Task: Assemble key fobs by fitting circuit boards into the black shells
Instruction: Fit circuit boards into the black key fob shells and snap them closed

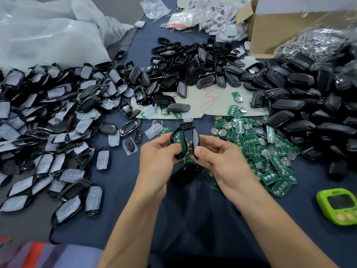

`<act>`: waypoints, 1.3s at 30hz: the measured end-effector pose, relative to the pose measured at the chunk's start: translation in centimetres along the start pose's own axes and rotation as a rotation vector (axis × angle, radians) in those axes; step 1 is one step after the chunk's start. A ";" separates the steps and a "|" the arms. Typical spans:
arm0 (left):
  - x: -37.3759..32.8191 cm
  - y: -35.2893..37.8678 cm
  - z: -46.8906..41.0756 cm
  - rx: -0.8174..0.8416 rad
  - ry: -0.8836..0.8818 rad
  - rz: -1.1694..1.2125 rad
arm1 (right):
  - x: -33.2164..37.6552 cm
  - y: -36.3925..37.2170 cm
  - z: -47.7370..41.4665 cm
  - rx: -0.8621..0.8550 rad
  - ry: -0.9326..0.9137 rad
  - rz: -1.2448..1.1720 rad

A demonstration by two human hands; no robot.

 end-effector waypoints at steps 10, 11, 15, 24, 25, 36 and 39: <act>-0.2 0.4 0.1 -0.045 0.092 -0.207 | 2.0 0.9 0.7 -0.004 -0.195 0.151; -0.2 0.5 0.2 -0.046 0.102 -0.210 | 2.1 0.9 0.7 -0.009 -0.202 0.153; -0.1 0.7 0.2 -0.035 0.121 -0.202 | 2.8 1.0 0.9 -0.033 -0.238 0.193; -0.3 2.3 0.7 0.213 0.025 -0.050 | 3.9 0.0 0.8 -0.219 -0.251 0.425; -0.3 2.3 0.8 0.216 0.026 -0.060 | 3.9 0.1 1.0 -0.240 -0.251 0.462; -0.7 0.9 0.4 0.293 -0.007 -0.218 | 4.5 1.1 2.2 -0.236 -0.320 0.841; -0.8 0.7 0.3 0.271 0.025 -0.203 | 4.9 1.8 3.1 -0.295 -0.413 0.940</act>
Point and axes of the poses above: each hand's wrist, its own z-axis away from the middle knuckle, its own y-axis out of the palm, x = y × z, the point moved 9 cm from there along -z, towards the middle knuckle, and after that the axes turned 13 degrees about z, right-handed, at the moved point
